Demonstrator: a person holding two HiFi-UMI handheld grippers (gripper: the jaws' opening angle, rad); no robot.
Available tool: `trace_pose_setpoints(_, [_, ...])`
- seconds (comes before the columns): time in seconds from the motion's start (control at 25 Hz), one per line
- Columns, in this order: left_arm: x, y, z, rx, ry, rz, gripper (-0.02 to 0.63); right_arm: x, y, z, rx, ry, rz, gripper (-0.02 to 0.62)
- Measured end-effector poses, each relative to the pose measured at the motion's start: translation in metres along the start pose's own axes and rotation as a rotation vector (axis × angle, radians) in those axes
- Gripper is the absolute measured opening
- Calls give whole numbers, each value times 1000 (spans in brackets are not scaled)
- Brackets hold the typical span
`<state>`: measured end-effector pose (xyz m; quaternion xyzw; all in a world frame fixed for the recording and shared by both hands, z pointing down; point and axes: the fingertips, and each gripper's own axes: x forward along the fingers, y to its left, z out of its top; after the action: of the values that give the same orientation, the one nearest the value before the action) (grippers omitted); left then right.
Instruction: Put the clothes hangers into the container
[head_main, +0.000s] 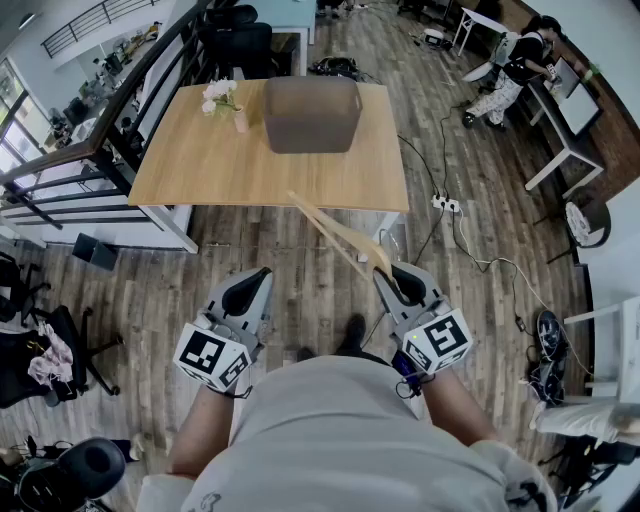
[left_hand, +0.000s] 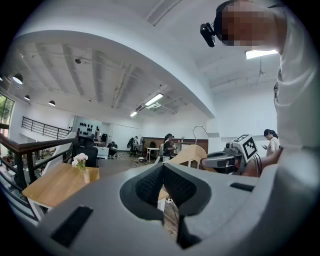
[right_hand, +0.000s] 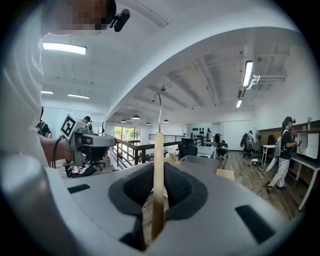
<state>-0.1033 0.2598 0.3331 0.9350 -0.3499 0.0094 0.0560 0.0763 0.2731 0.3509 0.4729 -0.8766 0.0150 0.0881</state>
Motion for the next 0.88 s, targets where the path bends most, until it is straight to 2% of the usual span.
trace_pose_setpoints(0.88, [2, 11, -4, -8, 7, 1, 6, 6, -8, 1, 15, 2, -29, 61])
